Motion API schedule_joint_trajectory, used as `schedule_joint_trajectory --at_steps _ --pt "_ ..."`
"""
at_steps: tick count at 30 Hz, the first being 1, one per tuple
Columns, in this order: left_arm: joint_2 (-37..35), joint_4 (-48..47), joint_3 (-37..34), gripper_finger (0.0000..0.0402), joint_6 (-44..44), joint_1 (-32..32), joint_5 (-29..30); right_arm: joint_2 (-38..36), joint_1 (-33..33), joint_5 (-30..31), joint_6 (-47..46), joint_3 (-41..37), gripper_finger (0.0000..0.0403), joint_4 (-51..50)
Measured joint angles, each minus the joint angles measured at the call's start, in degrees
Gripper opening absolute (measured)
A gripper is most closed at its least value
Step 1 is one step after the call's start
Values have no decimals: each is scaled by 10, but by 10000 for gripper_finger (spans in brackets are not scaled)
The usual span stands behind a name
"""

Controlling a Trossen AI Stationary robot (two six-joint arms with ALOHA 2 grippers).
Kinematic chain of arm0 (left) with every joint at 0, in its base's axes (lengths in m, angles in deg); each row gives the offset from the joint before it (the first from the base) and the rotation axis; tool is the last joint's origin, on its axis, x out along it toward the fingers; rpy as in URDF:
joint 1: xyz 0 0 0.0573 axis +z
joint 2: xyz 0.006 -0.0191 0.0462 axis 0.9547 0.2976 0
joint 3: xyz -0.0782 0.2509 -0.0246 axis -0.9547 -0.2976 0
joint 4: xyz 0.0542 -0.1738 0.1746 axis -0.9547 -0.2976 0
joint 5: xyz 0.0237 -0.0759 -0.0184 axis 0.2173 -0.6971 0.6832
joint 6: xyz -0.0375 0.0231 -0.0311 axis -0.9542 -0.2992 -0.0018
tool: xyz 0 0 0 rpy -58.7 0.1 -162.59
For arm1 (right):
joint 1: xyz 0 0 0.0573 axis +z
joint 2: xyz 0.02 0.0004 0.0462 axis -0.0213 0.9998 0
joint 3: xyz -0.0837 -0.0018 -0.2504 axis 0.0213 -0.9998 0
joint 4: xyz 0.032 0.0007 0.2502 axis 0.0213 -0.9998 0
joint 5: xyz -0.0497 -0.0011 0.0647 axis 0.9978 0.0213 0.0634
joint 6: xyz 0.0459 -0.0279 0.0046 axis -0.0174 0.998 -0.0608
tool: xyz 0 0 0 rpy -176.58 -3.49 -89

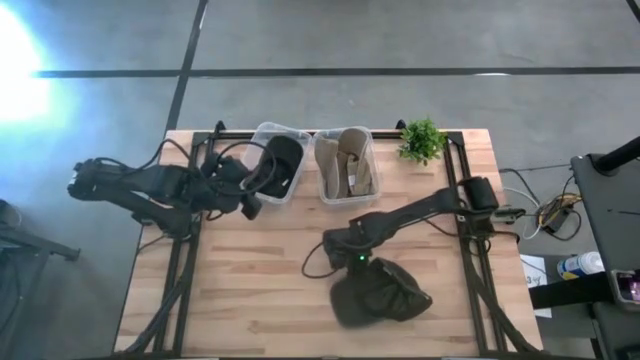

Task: Pick & Place hat
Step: Put the black cap into the left transparent bin

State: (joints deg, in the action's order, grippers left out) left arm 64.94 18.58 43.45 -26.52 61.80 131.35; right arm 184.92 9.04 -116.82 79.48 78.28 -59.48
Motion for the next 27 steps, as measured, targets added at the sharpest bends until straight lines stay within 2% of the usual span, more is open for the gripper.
schedule_joint_trajectory --at_steps 4,10,16,21,27 --pt "-9 -27 0 181 -16 -11 -20 20 0 1 4 33 20 2" --pt "-35 -93 5 181 -67 -50 -32 -13 -24 49 1 62 15 8" --pt "-67 -96 5 181 -81 -99 -32 -100 -88 88 -36 100 14 25" --pt "-88 -90 13 181 -80 -133 -28 -146 -155 97 -107 113 14 200" --pt "-114 -65 24 181 -60 -156 -34 -138 -227 109 -157 112 13 440"
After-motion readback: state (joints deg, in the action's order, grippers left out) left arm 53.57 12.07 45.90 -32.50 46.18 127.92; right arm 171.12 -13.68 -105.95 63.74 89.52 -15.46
